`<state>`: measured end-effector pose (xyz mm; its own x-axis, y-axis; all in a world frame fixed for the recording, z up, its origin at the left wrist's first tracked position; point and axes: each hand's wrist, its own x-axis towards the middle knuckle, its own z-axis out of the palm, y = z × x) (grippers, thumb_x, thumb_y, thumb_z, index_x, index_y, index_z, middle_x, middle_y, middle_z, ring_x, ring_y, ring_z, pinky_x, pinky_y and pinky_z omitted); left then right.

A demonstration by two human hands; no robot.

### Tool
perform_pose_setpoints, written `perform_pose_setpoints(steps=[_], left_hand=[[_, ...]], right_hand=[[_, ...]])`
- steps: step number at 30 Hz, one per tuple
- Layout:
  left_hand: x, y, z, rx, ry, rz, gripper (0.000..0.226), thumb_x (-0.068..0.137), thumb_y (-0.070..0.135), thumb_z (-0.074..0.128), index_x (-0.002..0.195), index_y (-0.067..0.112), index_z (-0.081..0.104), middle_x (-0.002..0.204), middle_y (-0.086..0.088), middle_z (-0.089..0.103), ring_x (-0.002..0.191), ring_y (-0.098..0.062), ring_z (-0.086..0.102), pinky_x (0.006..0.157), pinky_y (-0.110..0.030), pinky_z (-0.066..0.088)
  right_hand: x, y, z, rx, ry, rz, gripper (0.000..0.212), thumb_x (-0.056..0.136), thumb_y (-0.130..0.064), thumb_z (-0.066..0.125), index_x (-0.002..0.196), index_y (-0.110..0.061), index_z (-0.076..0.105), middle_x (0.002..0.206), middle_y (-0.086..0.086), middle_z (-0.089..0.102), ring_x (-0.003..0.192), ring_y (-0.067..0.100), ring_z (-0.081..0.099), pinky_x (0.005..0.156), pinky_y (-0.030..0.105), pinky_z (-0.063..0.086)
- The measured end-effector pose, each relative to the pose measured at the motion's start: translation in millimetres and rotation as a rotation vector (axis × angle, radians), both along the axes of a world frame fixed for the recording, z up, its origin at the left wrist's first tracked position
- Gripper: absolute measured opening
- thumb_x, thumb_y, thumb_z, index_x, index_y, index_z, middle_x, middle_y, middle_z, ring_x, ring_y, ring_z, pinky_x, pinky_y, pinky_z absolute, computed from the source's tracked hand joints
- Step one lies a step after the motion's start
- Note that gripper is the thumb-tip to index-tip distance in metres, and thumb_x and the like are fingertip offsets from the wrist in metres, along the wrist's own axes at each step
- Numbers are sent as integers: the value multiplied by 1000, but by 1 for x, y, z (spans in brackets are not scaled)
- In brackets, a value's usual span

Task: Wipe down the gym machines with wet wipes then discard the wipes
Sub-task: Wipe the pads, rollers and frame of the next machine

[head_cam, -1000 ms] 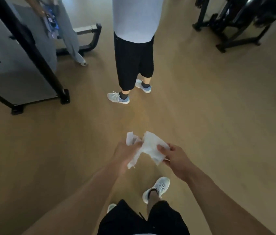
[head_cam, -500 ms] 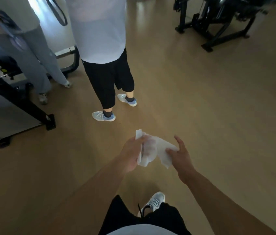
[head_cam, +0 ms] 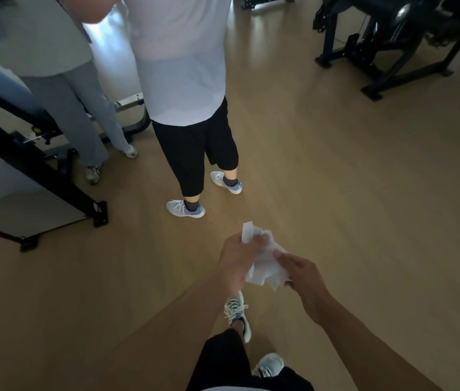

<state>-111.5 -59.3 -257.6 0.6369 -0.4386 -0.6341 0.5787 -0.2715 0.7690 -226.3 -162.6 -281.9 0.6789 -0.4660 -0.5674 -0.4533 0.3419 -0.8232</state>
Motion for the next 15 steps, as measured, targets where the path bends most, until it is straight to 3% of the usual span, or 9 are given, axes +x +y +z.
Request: perform_pose_setpoints(steps=[4,6,8,11,15], left_hand=[[34,-16,3,-11,-7,11,48,61,45,84,98,14,77,100,-15,76,97,-34,73,88,-56,58],[56,-24,5,-59,29,26,42,72,33,83,104,7,74,105,-20,74,99,-36,72,85,-51,60],[81,-35,3,-55,54,50,28,86,21,78,109,5,72,105,-18,75,95,-30,74,73,-40,62],[117,-59,-4,41,28,8,30,87,28,78,110,10,70,105,-9,76,97,-26,73,78,-42,62],[155,-103,-10,-8,133,-15,27,97,33,66,113,11,67,109,-9,74,98,-26,72,80,-37,61]], right_hand=[[32,-26,0,-31,-51,32,39,75,-49,79,87,-12,78,81,11,73,70,18,61,67,34,47],[55,-42,1,-16,-78,20,29,83,-39,79,90,-11,77,90,16,75,75,23,64,73,39,49],[81,-61,2,34,-95,-22,14,92,-22,72,90,-9,73,88,10,74,73,17,65,71,32,49],[119,-88,6,120,-122,-84,7,98,-11,60,93,-7,63,90,9,69,76,18,64,65,27,49],[149,-128,10,264,-167,-261,17,99,-12,53,105,-1,65,100,13,69,92,28,63,77,38,50]])
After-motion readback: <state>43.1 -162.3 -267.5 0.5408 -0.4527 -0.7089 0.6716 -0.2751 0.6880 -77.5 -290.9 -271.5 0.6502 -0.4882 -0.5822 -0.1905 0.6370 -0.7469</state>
